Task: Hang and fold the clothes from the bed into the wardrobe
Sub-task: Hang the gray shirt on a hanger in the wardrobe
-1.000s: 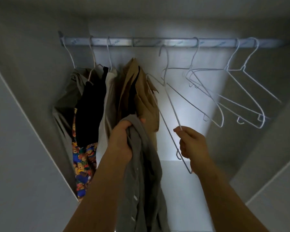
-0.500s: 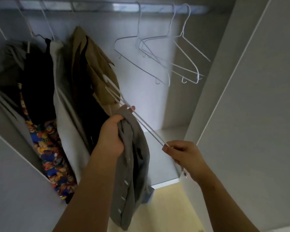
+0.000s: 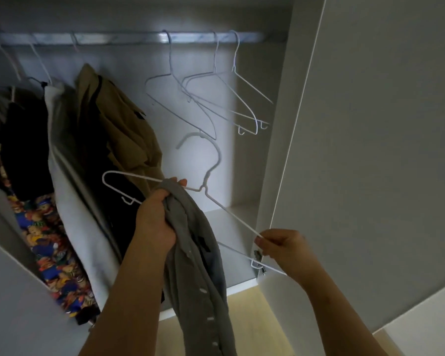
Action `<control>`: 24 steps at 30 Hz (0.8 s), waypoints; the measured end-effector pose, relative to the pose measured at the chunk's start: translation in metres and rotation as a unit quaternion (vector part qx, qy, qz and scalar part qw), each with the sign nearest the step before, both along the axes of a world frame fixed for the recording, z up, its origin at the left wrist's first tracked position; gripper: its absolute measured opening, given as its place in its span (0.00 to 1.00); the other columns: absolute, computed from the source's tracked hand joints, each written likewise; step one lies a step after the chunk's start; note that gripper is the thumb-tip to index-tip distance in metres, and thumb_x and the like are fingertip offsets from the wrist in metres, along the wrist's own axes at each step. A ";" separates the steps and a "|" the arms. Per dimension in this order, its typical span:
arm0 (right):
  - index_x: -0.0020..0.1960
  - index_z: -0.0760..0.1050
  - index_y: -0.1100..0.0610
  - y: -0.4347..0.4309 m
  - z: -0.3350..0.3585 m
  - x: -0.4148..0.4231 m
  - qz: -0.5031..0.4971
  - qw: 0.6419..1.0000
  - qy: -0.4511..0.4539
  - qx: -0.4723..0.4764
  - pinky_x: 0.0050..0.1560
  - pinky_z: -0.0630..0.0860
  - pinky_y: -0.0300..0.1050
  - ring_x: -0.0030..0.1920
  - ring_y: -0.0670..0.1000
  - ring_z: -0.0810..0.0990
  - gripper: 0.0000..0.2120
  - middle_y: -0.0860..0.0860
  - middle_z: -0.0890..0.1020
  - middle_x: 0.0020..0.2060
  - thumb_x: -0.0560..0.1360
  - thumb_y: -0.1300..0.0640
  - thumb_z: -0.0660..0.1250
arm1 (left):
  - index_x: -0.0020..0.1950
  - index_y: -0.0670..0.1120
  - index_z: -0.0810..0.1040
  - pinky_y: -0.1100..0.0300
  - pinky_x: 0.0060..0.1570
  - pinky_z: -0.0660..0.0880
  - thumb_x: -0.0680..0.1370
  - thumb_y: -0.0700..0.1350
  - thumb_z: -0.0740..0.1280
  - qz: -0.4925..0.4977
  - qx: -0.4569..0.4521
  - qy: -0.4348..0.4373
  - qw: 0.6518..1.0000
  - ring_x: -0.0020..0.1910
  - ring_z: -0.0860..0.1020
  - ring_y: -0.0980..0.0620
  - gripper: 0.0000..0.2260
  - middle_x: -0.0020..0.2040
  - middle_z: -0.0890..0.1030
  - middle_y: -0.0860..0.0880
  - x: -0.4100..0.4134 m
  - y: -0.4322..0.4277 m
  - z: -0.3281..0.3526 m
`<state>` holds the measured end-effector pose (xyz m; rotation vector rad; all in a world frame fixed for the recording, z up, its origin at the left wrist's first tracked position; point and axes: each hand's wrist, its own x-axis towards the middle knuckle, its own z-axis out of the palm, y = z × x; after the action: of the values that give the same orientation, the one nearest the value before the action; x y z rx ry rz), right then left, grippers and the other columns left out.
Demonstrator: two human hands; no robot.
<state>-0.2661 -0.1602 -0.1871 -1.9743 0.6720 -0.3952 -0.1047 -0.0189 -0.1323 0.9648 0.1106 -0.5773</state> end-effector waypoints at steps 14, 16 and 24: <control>0.42 0.76 0.57 0.050 0.043 0.066 0.034 0.989 -0.126 0.065 0.34 0.71 0.30 0.27 0.40 0.74 0.12 0.45 0.75 0.28 0.78 0.51 0.61 | 0.50 0.42 0.75 0.52 0.47 0.76 0.78 0.38 0.58 -0.081 0.204 -0.160 0.962 0.41 0.79 0.48 0.07 0.43 0.81 0.46 -0.008 0.008 0.007; 0.40 0.75 0.53 0.050 0.041 0.070 0.021 0.990 -0.125 0.057 0.37 0.70 0.31 0.31 0.41 0.74 0.12 0.43 0.75 0.30 0.79 0.51 0.59 | 0.54 0.42 0.75 0.48 0.54 0.76 0.78 0.37 0.58 -0.083 0.228 -0.173 0.955 0.49 0.79 0.44 0.09 0.51 0.80 0.42 -0.004 0.011 0.008; 0.34 0.74 0.53 0.029 0.033 0.074 -0.140 0.964 -0.201 0.105 0.34 0.65 0.39 0.32 0.46 0.72 0.16 0.49 0.74 0.29 0.80 0.53 0.58 | 0.59 0.43 0.74 0.60 0.47 0.69 0.79 0.38 0.57 0.006 0.349 -0.213 0.913 0.43 0.72 0.49 0.11 0.56 0.74 0.43 0.036 0.029 0.016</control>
<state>-0.1919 -0.1308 -0.1540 -1.5378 0.6969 -0.8361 -0.0690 0.0106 -0.1160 1.7674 -0.0790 -0.2957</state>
